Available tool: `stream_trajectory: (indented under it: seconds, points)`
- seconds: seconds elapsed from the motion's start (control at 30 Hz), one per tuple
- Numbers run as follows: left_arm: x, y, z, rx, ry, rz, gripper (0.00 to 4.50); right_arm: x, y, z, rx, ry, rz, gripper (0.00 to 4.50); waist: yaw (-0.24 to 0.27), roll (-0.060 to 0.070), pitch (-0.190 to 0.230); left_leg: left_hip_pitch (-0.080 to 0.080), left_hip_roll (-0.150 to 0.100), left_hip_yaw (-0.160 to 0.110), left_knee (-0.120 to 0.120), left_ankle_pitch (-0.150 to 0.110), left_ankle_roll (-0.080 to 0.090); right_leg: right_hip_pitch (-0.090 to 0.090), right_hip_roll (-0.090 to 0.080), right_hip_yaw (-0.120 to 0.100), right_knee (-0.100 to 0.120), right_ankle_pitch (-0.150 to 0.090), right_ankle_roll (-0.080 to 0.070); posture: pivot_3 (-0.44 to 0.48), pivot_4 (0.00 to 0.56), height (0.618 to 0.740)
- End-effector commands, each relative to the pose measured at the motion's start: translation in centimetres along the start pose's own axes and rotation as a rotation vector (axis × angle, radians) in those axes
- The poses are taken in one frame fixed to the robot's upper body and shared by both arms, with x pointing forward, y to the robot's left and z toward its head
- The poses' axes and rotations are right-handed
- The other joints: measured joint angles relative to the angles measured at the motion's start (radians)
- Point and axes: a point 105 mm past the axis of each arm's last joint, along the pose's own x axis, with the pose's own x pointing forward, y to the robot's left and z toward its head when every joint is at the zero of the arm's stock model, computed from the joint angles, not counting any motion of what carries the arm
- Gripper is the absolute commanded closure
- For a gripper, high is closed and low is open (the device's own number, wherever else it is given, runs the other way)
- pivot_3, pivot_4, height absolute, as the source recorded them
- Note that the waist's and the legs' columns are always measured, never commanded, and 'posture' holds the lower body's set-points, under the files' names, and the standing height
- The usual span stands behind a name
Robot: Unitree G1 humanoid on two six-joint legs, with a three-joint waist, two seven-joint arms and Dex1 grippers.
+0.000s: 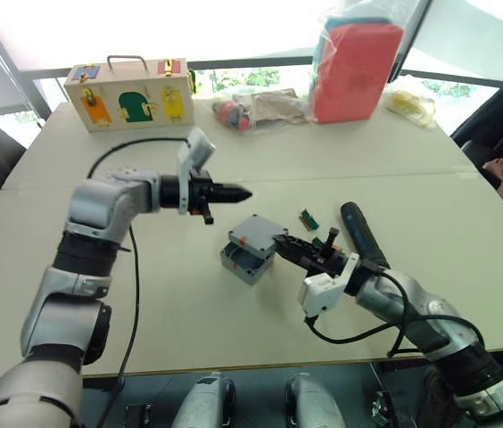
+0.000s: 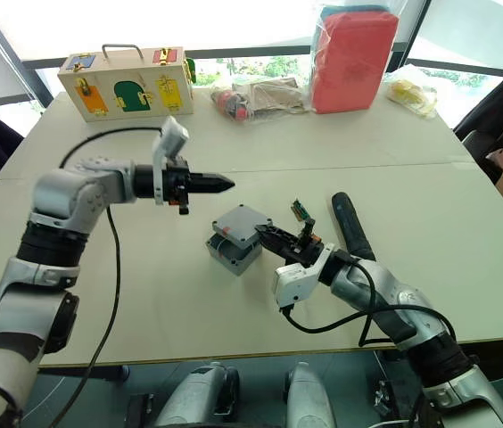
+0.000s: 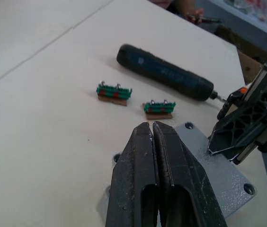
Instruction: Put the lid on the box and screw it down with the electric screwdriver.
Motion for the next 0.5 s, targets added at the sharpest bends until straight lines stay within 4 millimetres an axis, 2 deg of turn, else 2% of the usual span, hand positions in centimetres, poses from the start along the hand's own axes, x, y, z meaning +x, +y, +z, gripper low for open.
stream_trajectory:
  seconds: [0.03,0.5]
  points:
    - [-0.1,-0.4,0.7,0.073,-0.006,-0.009,4.44,0.6,-1.3,0.4,-0.018,-0.030,-0.058,4.35,-0.002,0.000,0.000,0.000,0.000,0.000,0.000,0.000,0.000,0.000,0.000,0.000,0.000,0.000,0.000,0.000,0.150,0.740]
    - [0.0,-1.2,-1.1,0.060,0.046,-0.015,4.44,1.1,0.0,0.8,-0.032,-0.027,-0.026,4.35,-0.001,0.000,0.000,0.000,0.000,0.000,0.000,0.000,0.000,0.000,0.000,0.000,0.000,0.000,0.000,0.000,0.150,0.740]
